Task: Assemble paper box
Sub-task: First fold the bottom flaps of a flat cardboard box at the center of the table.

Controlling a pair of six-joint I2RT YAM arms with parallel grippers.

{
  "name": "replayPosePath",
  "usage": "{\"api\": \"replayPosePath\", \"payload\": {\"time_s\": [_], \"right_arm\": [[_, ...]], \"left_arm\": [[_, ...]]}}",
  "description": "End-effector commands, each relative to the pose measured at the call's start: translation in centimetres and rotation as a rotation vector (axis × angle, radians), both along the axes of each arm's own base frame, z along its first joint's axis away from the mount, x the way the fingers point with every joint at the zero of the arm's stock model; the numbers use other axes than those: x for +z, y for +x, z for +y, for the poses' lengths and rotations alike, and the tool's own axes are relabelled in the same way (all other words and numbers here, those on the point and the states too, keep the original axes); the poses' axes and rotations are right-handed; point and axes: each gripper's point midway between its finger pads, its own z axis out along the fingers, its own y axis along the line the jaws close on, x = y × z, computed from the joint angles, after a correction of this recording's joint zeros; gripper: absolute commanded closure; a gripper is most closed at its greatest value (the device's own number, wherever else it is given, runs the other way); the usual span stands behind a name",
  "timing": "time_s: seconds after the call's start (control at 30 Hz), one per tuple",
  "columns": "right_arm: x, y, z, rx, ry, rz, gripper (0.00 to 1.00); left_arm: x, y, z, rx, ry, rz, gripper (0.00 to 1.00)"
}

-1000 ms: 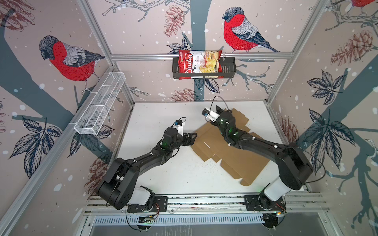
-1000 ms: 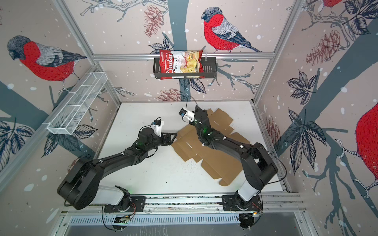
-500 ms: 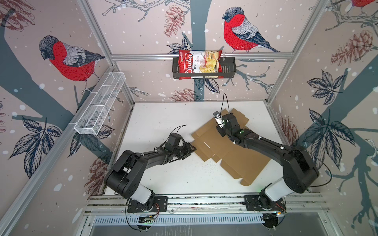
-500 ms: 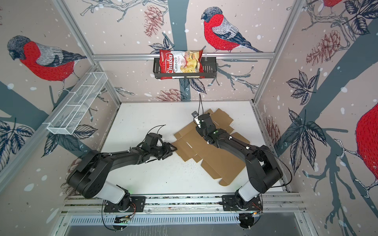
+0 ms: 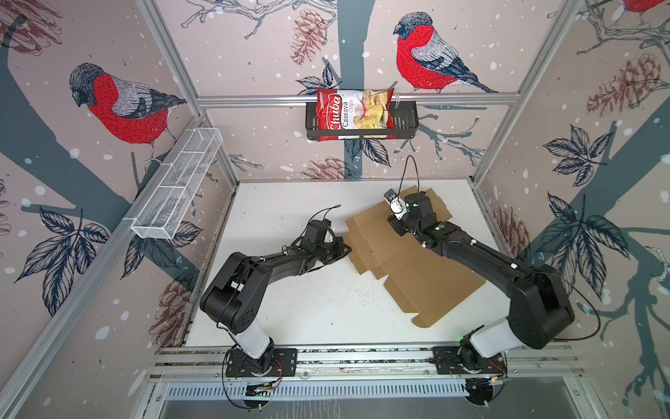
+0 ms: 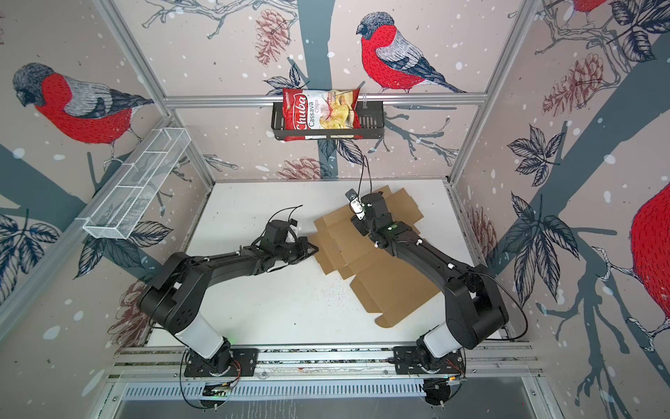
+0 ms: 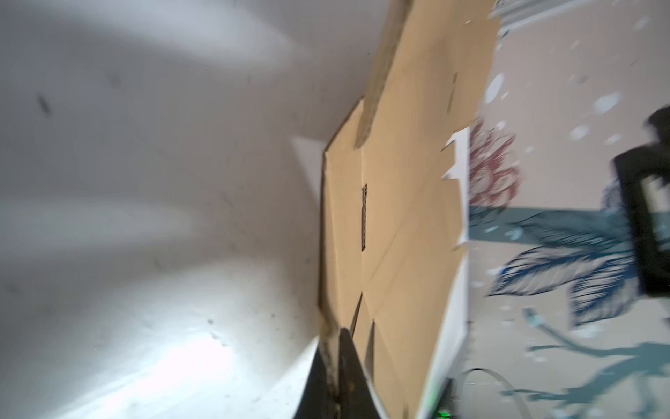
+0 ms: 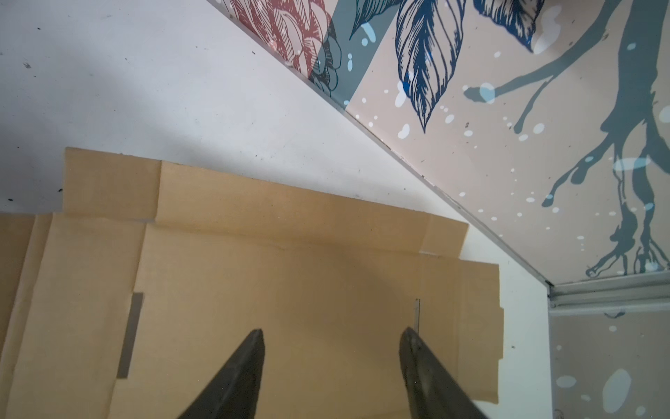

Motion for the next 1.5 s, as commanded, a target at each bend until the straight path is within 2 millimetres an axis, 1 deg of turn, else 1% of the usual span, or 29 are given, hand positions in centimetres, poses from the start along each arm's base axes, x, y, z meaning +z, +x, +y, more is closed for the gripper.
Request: {"api": "replayPosePath", "payload": {"time_s": [0.0, 0.1, 0.17, 0.23, 0.3, 0.37, 0.47, 0.5, 0.57, 0.7, 0.8, 0.93, 1.03, 1.07, 1.13, 1.2, 1.23, 1.3, 1.33, 1.37, 1.43, 1.47], "right_arm": [[1.6, -0.3, 0.6, 0.137, -0.010, 0.014, 0.39], [4.4, -0.2, 0.3, 0.233, -0.028, 0.002, 0.38], [6.1, 0.0, -0.1, 0.277, -0.081, -0.037, 0.38], [7.3, 0.2, -0.8, 0.303, -0.156, -0.084, 0.37], [7.9, 0.3, -1.2, 0.338, -0.215, -0.102, 0.36], [7.9, 0.5, -1.9, 0.358, -0.277, -0.100, 0.36], [7.2, 1.3, -3.1, 0.343, -0.360, -0.086, 0.36], [6.9, 1.7, -3.4, 0.338, -0.380, -0.088, 0.36], [6.1, 1.9, -3.3, 0.360, -0.402, -0.076, 0.37], [4.7, 0.8, -0.6, 0.449, -0.378, -0.017, 0.39], [3.4, 1.7, -1.1, 0.415, -0.421, -0.023, 0.43], [3.2, 2.5, -1.3, 0.402, -0.445, -0.020, 0.50], [2.9, 2.6, -0.8, 0.409, -0.468, -0.015, 0.59], [2.9, 2.4, -0.5, 0.418, -0.467, -0.011, 0.64], [2.9, 2.0, 0.1, 0.429, -0.474, -0.014, 0.76], [2.8, 1.6, 0.2, 0.425, -0.494, -0.030, 0.94], [2.6, 1.4, 0.2, 0.422, -0.504, -0.037, 0.99], [2.4, 1.3, 0.0, 0.398, -0.540, -0.076, 1.00], [2.2, 1.4, -0.2, 0.377, -0.562, -0.098, 1.00], [2.1, 1.5, -0.4, 0.344, -0.589, -0.136, 1.00], [1.8, 1.5, -0.6, 0.320, -0.620, -0.191, 1.00], [1.8, 1.4, -0.5, 0.302, -0.626, -0.226, 1.00]], "left_arm": [[0.3, 0.4, 2.7, -0.179, 0.341, -0.186, 1.00], [4.0, 3.0, 4.4, -0.238, 0.559, -0.383, 1.00], [6.5, 4.5, 5.2, -0.262, 0.675, -0.517, 1.00], [8.9, 5.8, 5.9, -0.283, 0.778, -0.655, 1.00], [10.8, 6.5, 6.1, -0.315, 0.851, -0.795, 1.00], [12.5, 6.9, 6.4, -0.308, 0.905, -0.928, 1.00], [13.7, 6.4, 6.4, -0.333, 0.945, -1.081, 1.00], [13.8, 6.2, 6.3, -0.339, 0.948, -1.118, 1.00], [13.4, 5.8, 6.4, -0.351, 0.956, -1.159, 1.00], [12.7, 6.0, 7.0, -0.343, 0.957, -1.160, 1.00], [12.4, 5.9, 7.2, -0.344, 0.945, -1.156, 1.00], [12.5, 5.4, 7.4, -0.338, 0.918, -1.180, 1.00], [12.4, 5.4, 7.6, -0.333, 0.903, -1.182, 1.00], [12.3, 5.4, 7.6, -0.333, 0.900, -1.179, 1.00], [12.0, 5.6, 7.7, -0.328, 0.895, -1.170, 1.00], [11.7, 5.8, 7.8, -0.322, 0.886, -1.161, 1.00], [11.6, 5.9, 7.8, -0.317, 0.879, -1.158, 1.00], [11.5, 6.0, 7.7, -0.294, 0.850, -1.152, 1.00], [11.4, 6.1, 7.7, -0.277, 0.830, -1.148, 0.97], [11.3, 6.1, 7.7, -0.256, 0.805, -1.144, 0.89], [11.2, 5.9, 7.3, -0.234, 0.750, -1.138, 0.85], [11.1, 5.8, 7.1, -0.222, 0.721, -1.132, 0.77]]}}
